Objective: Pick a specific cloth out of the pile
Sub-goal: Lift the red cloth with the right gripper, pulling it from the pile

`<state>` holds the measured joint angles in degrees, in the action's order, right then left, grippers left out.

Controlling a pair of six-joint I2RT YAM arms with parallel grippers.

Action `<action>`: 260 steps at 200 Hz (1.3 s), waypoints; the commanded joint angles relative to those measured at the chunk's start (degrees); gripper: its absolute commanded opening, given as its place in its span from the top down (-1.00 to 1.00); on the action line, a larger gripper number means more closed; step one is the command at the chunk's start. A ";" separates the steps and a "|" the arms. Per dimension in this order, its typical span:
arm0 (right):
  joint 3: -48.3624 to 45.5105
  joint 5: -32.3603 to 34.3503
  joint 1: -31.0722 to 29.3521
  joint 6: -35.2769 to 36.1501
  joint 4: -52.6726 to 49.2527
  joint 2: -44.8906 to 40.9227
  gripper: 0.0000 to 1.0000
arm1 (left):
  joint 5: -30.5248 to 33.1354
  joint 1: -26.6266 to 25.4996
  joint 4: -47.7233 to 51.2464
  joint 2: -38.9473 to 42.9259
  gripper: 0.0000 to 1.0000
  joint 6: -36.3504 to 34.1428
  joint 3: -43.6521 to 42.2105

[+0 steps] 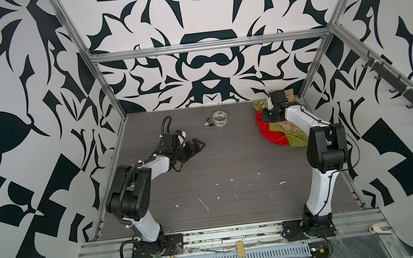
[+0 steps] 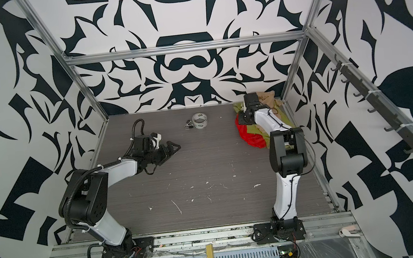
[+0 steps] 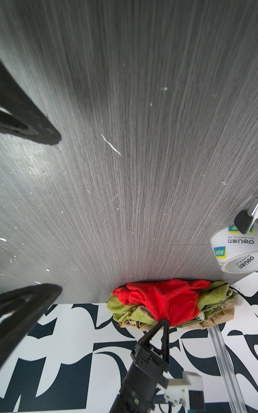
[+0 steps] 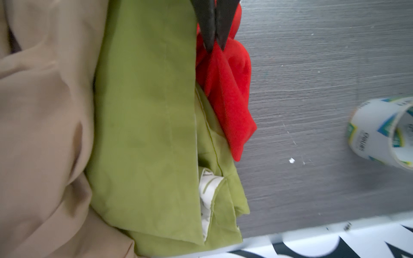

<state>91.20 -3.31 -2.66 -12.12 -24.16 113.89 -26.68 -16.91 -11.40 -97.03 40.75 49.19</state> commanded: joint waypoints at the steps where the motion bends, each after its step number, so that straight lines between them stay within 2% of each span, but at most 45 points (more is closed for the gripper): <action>1: -1.63 -7.04 2.15 -4.24 5.06 -5.01 1.00 | -0.31 -0.23 -0.75 1.19 -0.99 0.56 0.25; 51: -6.25 -17.62 6.99 -11.28 11.95 -7.12 1.00 | -0.04 -0.23 -1.14 1.76 -0.99 0.56 -0.32; 104: -6.90 -21.64 8.06 -13.82 13.45 -7.36 1.00 | 0.24 -0.28 -1.39 2.51 -0.99 0.64 -0.84; 260: -6.57 -21.93 8.15 -14.14 12.76 -12.80 1.00 | 0.15 -0.85 -2.06 3.04 -0.99 1.04 -1.20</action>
<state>83.92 -23.38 5.56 -25.82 -14.55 104.88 -26.57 -17.54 -12.67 -95.53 41.36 48.34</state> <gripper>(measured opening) 0.047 0.995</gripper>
